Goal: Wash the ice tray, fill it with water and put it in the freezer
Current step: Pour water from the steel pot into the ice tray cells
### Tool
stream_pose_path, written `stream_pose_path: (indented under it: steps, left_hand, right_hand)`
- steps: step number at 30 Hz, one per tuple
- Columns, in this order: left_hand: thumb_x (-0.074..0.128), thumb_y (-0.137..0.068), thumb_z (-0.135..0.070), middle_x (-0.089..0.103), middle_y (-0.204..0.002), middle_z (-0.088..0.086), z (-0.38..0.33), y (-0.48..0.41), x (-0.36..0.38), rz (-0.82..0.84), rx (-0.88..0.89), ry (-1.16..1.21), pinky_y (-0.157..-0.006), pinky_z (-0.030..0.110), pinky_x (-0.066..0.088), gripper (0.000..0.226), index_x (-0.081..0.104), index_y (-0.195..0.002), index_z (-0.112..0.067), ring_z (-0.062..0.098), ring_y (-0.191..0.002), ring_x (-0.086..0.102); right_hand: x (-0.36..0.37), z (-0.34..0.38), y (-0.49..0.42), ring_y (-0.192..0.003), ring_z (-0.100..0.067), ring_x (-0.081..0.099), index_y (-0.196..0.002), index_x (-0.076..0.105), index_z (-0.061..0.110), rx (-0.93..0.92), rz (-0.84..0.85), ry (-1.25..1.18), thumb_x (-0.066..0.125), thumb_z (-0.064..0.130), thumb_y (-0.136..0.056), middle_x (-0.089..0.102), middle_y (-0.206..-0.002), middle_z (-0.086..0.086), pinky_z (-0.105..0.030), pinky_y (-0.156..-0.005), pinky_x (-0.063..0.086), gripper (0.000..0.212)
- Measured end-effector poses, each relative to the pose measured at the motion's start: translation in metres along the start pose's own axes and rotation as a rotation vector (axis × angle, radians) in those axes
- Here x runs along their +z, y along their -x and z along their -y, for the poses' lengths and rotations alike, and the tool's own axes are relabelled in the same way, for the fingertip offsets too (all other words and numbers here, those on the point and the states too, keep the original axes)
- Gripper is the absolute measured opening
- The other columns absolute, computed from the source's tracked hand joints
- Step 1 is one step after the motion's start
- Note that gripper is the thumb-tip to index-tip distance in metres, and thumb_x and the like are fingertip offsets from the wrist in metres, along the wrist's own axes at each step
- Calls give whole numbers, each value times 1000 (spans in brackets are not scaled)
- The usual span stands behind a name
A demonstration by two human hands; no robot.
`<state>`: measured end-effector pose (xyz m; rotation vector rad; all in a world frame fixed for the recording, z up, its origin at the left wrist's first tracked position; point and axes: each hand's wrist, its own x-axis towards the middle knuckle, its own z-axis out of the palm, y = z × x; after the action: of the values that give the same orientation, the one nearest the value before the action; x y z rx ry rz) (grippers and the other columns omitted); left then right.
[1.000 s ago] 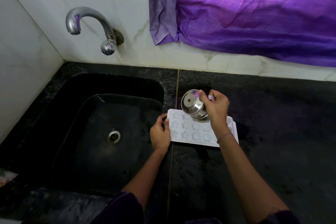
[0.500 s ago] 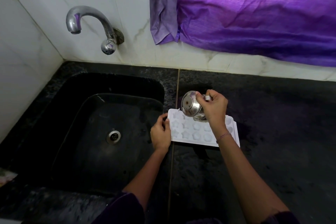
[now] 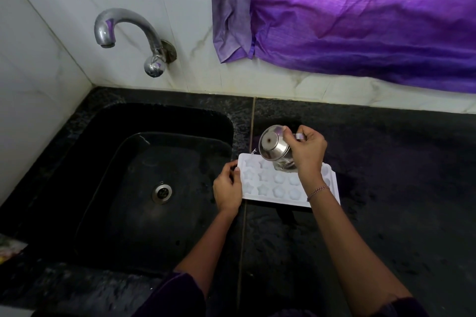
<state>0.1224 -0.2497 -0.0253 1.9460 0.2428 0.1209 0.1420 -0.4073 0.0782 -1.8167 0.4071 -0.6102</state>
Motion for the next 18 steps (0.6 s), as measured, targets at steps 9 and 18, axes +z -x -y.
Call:
stream_pose_path:
  steps: [9,18]
  left_hand:
    - [54,-92,-17,67,-77,-5,-2,2,-1,-3,-8,15,-63,29,50,19,67,-105,-22,7,-64,60]
    - [54,-93,-17,62,-71,-12,-5,3,-1,-15,-18,-1,-65,30,50,19,67,-106,-20,7,-65,59]
  right_hand:
    - [-13,-2,2,-52,-9,25,-52,29,18,208,-69,-149,72,16,-79,28,-52,1,-26,-53,27,50]
    - [-25,13,-1,-49,-6,23,-50,28,18,63,-43,-41,71,16,-79,27,-50,2,-18,-46,22,52]
